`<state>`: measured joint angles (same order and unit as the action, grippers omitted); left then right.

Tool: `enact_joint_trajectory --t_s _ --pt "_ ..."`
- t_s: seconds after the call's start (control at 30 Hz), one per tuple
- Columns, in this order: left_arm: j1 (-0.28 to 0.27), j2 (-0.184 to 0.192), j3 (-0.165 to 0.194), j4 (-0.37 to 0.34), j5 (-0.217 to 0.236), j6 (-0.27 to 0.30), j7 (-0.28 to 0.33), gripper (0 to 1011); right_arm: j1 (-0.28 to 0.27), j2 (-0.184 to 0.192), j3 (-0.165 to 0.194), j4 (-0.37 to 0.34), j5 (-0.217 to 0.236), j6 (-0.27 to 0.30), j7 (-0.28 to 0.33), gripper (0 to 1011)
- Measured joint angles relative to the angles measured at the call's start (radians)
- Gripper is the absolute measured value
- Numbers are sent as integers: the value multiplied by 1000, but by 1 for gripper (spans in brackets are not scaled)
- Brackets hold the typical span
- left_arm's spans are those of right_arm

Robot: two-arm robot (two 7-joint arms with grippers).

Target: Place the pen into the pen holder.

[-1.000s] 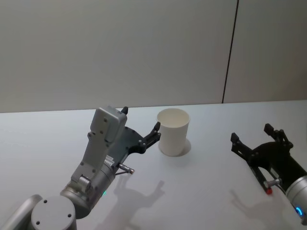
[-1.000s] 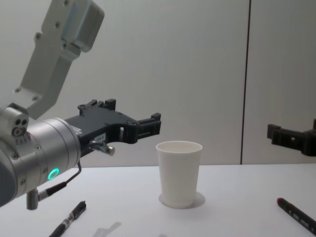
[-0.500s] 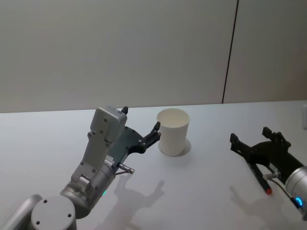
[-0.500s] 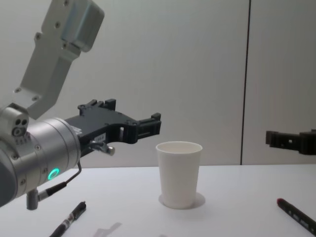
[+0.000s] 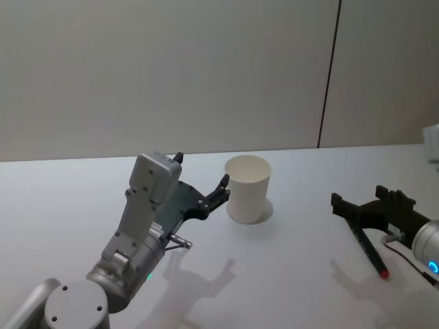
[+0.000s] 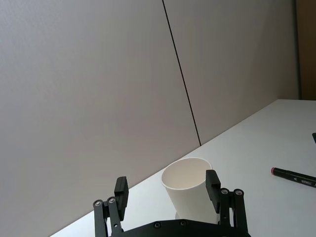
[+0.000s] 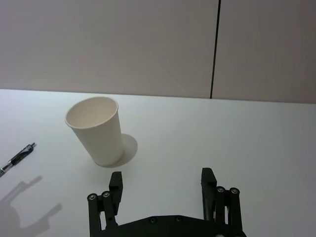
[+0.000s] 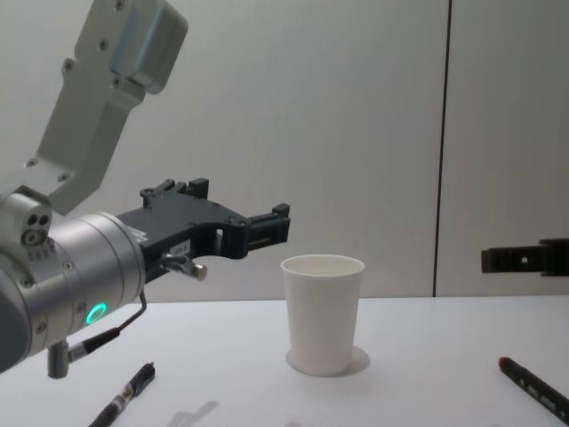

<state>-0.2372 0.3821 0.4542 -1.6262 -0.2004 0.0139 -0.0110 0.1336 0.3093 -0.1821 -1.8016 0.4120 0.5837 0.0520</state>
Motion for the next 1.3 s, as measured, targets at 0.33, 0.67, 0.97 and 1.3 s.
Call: enact_joint_trajectory --t_s 0.33,0.67,0.97,1.3 --pt "0 0 0 0 0 0 0 1003 75 -2 10 46 10 146 34 1002" --pt "0 0 0 0 0 0 0 1003 163 -9 12 125 -9 272 75 1002" --pt "0 0 0 0 0 0 0 1003 249 -24 4 224 -48 347 108 1002" --pt "0 0 0 0 0 0 0 1003 330 -40 -13 332 -107 393 147 1002"
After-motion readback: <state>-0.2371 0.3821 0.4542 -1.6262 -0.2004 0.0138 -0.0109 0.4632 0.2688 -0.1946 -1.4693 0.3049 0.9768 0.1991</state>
